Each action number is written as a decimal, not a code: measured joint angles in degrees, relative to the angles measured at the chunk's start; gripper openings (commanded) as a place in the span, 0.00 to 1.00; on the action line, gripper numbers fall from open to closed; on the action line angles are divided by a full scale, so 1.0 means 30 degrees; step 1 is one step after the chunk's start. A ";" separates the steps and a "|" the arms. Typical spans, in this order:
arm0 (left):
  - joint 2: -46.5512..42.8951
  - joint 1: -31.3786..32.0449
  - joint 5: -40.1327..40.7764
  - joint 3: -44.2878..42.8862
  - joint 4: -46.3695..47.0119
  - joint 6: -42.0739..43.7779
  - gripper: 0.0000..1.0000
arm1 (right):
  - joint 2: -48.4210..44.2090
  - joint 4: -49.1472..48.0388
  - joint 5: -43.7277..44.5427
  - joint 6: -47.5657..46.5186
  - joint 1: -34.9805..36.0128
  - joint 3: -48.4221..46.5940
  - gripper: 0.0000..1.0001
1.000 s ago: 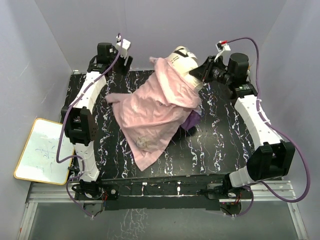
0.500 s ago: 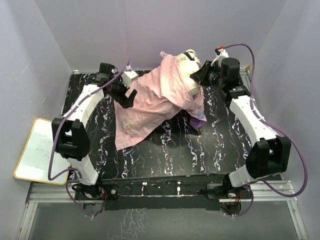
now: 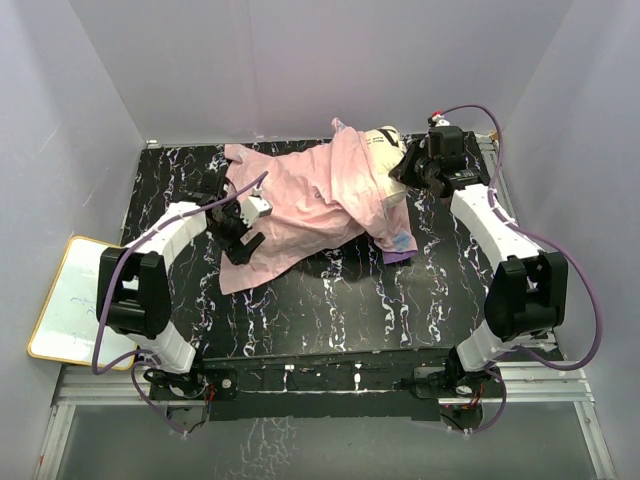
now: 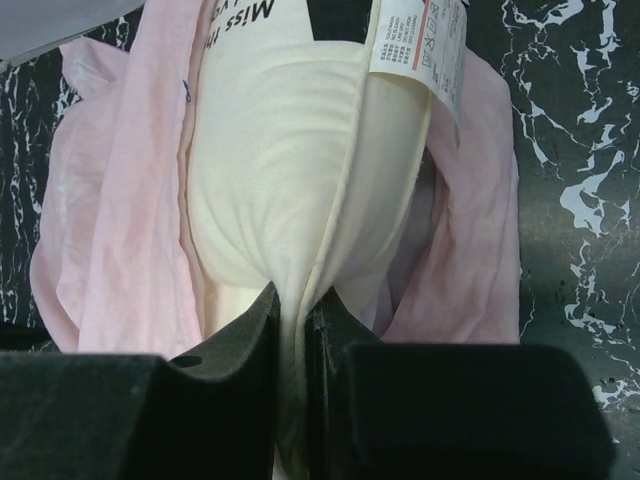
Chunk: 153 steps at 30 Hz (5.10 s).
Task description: Remove the pillowcase from the pillow
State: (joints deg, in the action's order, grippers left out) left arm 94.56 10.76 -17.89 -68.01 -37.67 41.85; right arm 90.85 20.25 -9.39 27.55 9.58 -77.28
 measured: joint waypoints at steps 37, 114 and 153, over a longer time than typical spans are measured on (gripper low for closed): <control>0.0896 -0.6790 0.5042 -0.2492 0.8859 -0.0080 0.00 | 0.1989 0.2878 -0.3869 0.1792 -0.3147 -0.5850 0.08; 0.7278 0.4131 0.4940 -2.3919 1.0965 -0.6135 0.00 | -0.1923 0.1603 1.0054 0.2907 -0.3060 0.2943 0.16; 0.0597 -0.2142 0.5814 -0.1246 0.9581 -1.0346 0.97 | -0.7854 -0.8786 1.5657 0.1705 -0.3162 1.5424 0.98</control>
State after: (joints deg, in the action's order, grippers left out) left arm 96.36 4.34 -0.45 -71.75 -8.93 10.81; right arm 67.29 -6.11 37.58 32.67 0.10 -31.00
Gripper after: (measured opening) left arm 0.970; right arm 0.982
